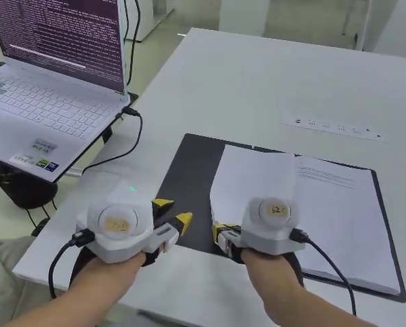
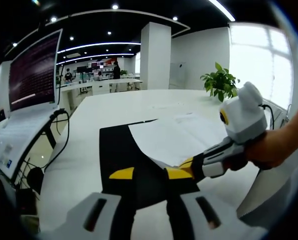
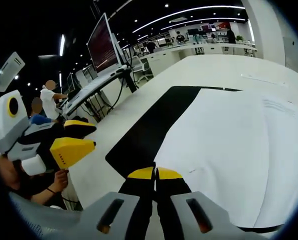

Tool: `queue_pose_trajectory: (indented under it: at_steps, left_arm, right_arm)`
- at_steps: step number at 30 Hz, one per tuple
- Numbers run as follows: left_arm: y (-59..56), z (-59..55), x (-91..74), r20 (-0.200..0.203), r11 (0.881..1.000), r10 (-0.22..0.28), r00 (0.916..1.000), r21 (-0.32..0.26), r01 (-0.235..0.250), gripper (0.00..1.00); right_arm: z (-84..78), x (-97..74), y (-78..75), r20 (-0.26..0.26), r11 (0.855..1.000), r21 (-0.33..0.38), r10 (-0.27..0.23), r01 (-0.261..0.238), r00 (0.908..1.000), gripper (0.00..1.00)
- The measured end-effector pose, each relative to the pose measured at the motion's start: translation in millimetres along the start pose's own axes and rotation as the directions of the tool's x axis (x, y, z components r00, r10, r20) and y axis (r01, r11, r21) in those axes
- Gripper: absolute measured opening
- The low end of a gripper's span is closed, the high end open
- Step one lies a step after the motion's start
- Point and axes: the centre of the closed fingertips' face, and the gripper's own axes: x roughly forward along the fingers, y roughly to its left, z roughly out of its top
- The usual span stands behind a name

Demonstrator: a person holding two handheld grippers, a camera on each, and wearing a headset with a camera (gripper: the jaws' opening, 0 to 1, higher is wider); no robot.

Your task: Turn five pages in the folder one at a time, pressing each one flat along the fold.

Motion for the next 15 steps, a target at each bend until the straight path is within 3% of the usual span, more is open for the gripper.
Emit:
queue_pose_trajectory:
  at_steps: [15]
  left_arm:
    - [4.3, -13.3, 0.7, -0.029, 1.000, -0.001, 0.9996, -0.010, 0.000, 0.20]
  right_arm:
    - [-17.3, 14.5, 6.4, -0.042, 1.000, 0.021, -0.004, 0.005, 0.9991, 0.00]
